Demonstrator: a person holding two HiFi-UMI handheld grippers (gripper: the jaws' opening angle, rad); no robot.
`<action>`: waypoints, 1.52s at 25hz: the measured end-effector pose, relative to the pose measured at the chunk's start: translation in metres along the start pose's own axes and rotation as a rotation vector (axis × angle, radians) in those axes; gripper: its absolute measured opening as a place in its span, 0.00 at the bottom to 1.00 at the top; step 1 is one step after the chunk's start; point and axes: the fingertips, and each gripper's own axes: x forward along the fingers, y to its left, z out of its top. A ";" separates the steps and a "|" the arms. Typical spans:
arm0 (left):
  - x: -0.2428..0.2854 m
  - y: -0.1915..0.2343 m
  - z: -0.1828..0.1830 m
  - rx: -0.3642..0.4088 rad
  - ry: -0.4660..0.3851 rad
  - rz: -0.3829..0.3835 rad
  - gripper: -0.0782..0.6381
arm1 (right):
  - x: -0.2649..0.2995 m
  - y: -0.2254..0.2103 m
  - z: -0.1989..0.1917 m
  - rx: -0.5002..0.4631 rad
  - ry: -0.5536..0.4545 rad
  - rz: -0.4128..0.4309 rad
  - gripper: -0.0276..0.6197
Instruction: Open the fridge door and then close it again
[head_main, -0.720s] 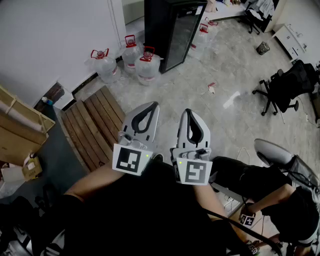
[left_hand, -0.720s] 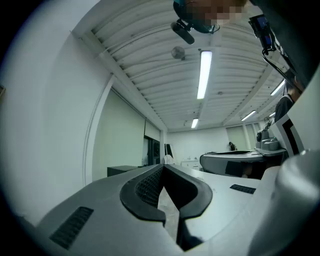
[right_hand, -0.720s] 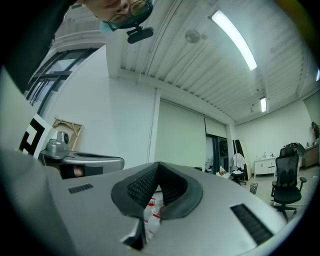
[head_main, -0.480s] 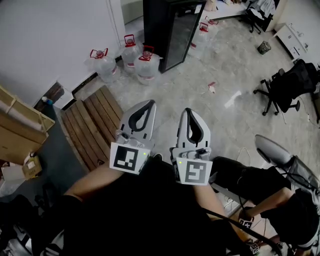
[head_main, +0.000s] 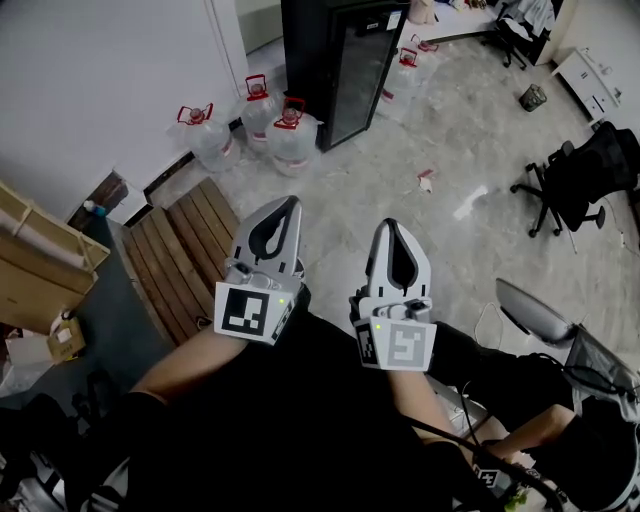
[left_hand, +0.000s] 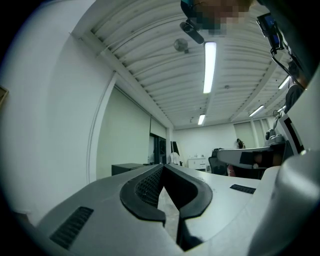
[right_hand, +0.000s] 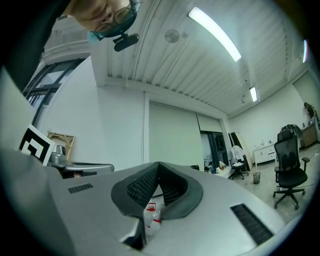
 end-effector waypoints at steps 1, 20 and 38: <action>0.008 0.001 -0.003 0.000 -0.002 -0.004 0.12 | 0.006 -0.004 -0.004 -0.002 0.005 0.000 0.07; 0.237 0.158 -0.133 -0.074 -0.026 -0.065 0.12 | 0.291 -0.046 -0.147 -0.088 0.084 0.017 0.07; 0.406 0.219 -0.191 -0.065 0.078 -0.013 0.12 | 0.455 -0.130 -0.220 -0.024 0.156 0.018 0.07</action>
